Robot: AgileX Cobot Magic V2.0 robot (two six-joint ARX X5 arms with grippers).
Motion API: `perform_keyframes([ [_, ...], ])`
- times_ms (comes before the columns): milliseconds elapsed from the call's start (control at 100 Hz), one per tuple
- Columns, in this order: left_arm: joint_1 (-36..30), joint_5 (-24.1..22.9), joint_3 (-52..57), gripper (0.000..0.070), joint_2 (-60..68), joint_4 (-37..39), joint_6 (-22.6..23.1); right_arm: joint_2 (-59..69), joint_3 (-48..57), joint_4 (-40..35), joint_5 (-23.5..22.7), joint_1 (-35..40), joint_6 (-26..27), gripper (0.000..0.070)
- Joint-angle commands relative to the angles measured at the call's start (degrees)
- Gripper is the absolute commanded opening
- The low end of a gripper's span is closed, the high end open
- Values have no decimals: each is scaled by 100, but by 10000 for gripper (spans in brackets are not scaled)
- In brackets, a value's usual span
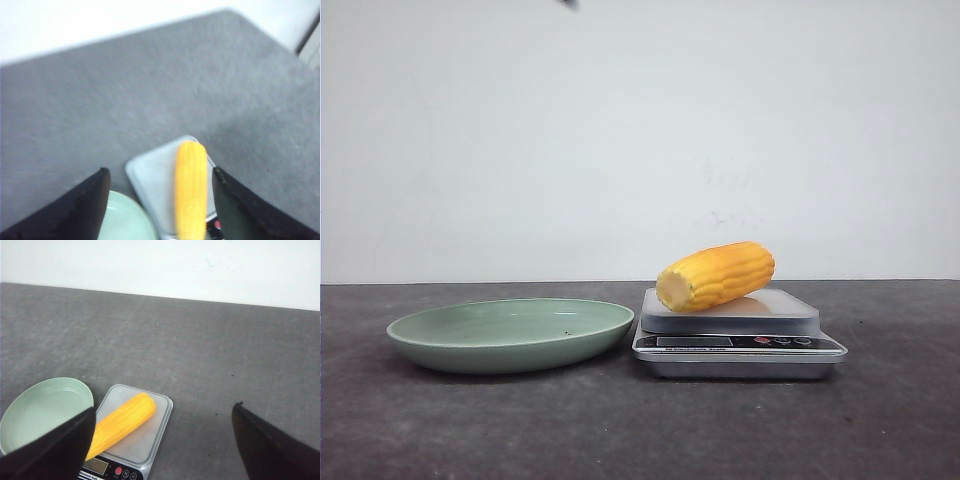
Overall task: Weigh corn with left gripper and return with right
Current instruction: 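Raise the left gripper away from the scale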
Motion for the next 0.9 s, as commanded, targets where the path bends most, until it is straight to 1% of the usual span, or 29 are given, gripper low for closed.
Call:
perform_keyframes([
  [0, -57, -247, 155, 390, -474, -295, 223, 33, 107, 48, 2, 31, -22, 553],
  [170, -57, -815, 153, 390, -1641, -1246, 289, 37, 107, 42, 2, 31, -24, 553],
  [320, -57, -885, 140, 390, -2385, -1860, 26, 236, 107, 98, -2, 138, -50, 553],
  [450, -57, -892, 133, 390, -2822, -2090, -144, 680, 107, 258, 4, 468, -31, 553],
  [550, -57, -892, 133, 390, -3010, -2277, -175, 1121, 107, 476, 22, 793, 87, 556],
  [640, -57, -892, 131, 390, -3075, -2509, -293, 1565, 107, 752, 184, 1117, 293, 606],
  [760, -57, -892, 122, 390, -3084, -2758, -313, 2133, 107, 1093, 452, 1484, 520, 611],
  [890, -57, -890, 50, 390, -3077, -2767, -369, 2780, 107, 1440, 796, 1727, 730, 614],
])
